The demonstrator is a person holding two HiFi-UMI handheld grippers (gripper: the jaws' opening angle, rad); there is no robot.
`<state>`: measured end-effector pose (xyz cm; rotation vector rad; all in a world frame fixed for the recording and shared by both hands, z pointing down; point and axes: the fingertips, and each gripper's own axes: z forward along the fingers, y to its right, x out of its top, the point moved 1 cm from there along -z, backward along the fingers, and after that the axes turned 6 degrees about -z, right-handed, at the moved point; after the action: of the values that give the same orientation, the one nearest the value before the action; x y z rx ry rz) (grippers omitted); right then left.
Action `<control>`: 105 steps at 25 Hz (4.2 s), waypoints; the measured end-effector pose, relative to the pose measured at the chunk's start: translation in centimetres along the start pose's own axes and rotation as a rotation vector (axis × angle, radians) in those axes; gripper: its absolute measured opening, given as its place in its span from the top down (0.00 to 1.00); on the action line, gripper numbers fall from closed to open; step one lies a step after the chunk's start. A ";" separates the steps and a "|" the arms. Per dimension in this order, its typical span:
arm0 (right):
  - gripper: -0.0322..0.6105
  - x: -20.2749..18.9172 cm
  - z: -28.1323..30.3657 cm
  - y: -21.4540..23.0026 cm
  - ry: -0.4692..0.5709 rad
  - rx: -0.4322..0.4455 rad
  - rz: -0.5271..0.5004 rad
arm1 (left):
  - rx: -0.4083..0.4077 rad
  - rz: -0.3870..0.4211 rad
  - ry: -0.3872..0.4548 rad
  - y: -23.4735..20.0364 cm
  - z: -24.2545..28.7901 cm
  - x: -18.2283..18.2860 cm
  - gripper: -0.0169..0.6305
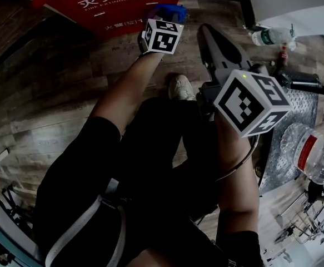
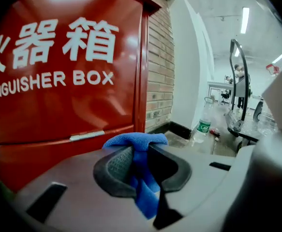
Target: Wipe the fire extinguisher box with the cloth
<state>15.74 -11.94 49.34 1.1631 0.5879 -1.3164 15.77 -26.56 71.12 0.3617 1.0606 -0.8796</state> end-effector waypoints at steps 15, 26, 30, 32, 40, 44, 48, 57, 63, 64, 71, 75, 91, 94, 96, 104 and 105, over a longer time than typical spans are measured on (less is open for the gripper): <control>0.93 -0.4 0.3 2.1 -0.029 0.008 -0.004 | 0.004 -0.051 0.001 -1.3 2.0 -3.9 0.86; 0.93 0.5 3.0 -4.7 -0.032 0.145 -0.071 | 0.247 -0.126 0.013 -15.1 -7.2 -5.3 0.86; 0.93 0.2 3.7 -6.1 -0.048 0.163 -0.079 | 0.323 -0.153 0.000 -19.5 -9.5 -6.4 0.86; 0.93 0.2 3.9 -6.7 -0.047 0.177 -0.075 | 0.349 -0.147 -0.009 -21.3 -10.5 -6.9 0.86; 0.93 -0.1 4.7 -7.6 -0.053 0.205 -0.079 | 0.470 -0.060 -0.082 -25.9 -11.4 -10.3 0.86; 0.93 -0.5 4.4 -6.6 -0.073 0.190 -0.069 | 0.459 -0.073 -0.145 -25.7 -10.0 -12.5 0.86; 0.93 -0.9 3.5 -4.6 -0.083 0.148 -0.022 | 0.429 -0.084 -0.197 -25.4 -8.2 -14.5 0.86; 0.93 -0.6 2.3 -3.7 -0.062 0.125 0.014 | 0.178 -0.059 -0.161 -13.7 -1.0 -12.7 0.86; 0.93 -0.8 1.3 -1.3 -0.057 0.067 0.053 | 0.007 0.033 -0.141 -4.6 3.7 -9.8 0.86; 0.93 -0.8 1.1 -0.9 -0.054 0.061 0.061 | -0.009 0.050 -0.151 -3.7 4.4 -10.0 0.86; 0.93 -0.8 0.9 -0.6 -0.059 0.068 0.066 | -0.010 0.133 -0.336 -3.2 8.3 -15.7 0.86; 0.93 -0.9 0.7 -0.4 -0.061 0.073 0.075 | 0.078 0.011 -0.400 -6.9 7.7 -18.6 0.86; 0.93 -0.6 4.4 -5.0 -0.091 0.182 0.010 | 0.469 -0.228 -0.373 -27.4 -5.3 -21.3 0.86; 0.93 -0.8 5.4 -6.2 -0.099 0.194 -0.018 | 0.480 -0.239 -0.341 -29.4 -7.4 -20.4 0.86; 0.93 -0.8 6.0 -7.1 -0.098 0.217 -0.047 | 0.472 -0.244 -0.307 -29.7 -8.3 -19.8 0.86; 0.93 -1.1 8.6 -7.0 -0.042 0.202 -0.186 | 0.445 -0.361 -0.131 -23.6 -15.3 -14.2 0.86; 0.93 -1.0 9.3 -6.6 -0.037 0.191 -0.218 | 0.436 -0.348 -0.104 -22.3 -16.2 -12.3 0.86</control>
<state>6.90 -18.83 51.60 1.2527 0.5837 -1.6051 -13.69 -24.45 77.34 0.4959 0.8416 -1.4345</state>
